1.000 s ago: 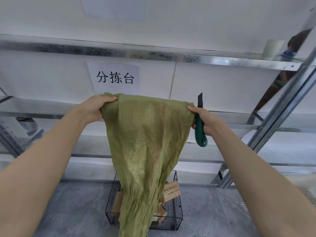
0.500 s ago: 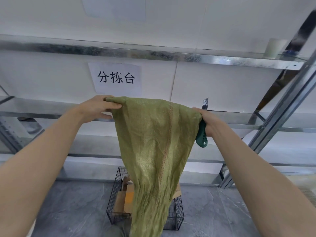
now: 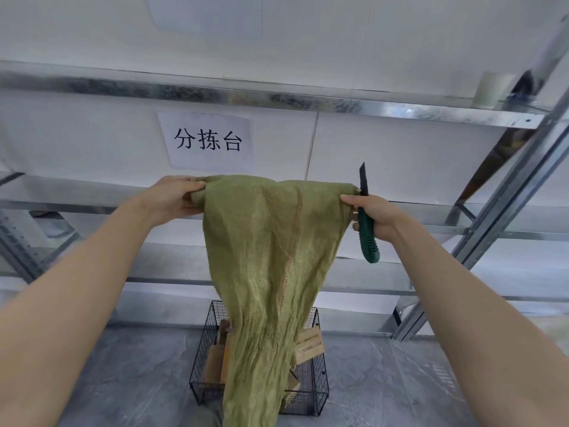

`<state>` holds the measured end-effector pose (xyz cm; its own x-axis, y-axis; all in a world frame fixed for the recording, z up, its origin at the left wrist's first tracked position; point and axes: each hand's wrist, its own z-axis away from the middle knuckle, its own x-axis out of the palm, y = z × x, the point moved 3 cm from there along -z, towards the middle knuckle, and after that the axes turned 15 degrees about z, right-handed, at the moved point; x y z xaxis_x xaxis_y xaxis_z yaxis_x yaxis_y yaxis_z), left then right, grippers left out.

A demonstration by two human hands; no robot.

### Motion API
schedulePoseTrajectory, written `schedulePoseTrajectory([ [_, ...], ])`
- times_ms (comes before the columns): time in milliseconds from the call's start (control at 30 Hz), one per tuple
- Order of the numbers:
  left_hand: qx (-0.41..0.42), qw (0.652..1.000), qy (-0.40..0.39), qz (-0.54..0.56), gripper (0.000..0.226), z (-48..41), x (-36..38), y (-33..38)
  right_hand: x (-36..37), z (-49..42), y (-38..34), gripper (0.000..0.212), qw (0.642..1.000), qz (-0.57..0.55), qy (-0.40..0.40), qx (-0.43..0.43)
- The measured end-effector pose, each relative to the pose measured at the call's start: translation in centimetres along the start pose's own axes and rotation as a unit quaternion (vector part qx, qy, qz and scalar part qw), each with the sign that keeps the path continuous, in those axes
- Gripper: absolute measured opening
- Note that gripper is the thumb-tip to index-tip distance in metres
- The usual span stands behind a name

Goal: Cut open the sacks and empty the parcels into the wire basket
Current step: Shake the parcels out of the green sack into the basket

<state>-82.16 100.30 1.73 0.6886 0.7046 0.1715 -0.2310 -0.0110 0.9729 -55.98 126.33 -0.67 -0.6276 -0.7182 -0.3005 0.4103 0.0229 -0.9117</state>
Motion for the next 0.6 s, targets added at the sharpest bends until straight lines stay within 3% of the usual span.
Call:
schedulePoseTrajectory([
  [100,0.017,0.999,0.006,0.039,0.021,0.0,0.7,0.5,0.4,0.0,0.3,0.017,1.0,0.005,0.022,0.012],
  [167,0.019,0.998,-0.041,0.05,0.019,0.2,1.1,1.0,0.8,0.1,0.3,0.018,0.999,0.009,0.031,0.01],
  [233,-0.001,0.994,-0.113,-0.009,0.016,0.5,1.2,1.1,0.7,0.0,0.3,0.013,0.999,0.011,0.039,0.006],
  [333,-0.043,0.981,-0.164,-0.097,0.049,0.5,0.9,0.7,0.6,0.1,0.4,0.014,0.998,-0.027,0.052,0.01],
  [400,-0.042,0.972,-0.13,-0.191,0.062,0.3,1.0,0.2,0.8,0.3,0.4,0.01,0.997,-0.061,0.053,0.019],
  [467,-0.011,0.965,-0.064,-0.253,0.047,-0.2,0.8,-0.2,1.0,0.5,0.5,0.017,0.992,-0.107,0.056,0.038],
  [600,0.011,0.979,-0.032,-0.199,0.036,-0.3,0.0,-0.6,0.5,0.8,0.1,0.029,0.982,-0.19,0.011,0.023],
])
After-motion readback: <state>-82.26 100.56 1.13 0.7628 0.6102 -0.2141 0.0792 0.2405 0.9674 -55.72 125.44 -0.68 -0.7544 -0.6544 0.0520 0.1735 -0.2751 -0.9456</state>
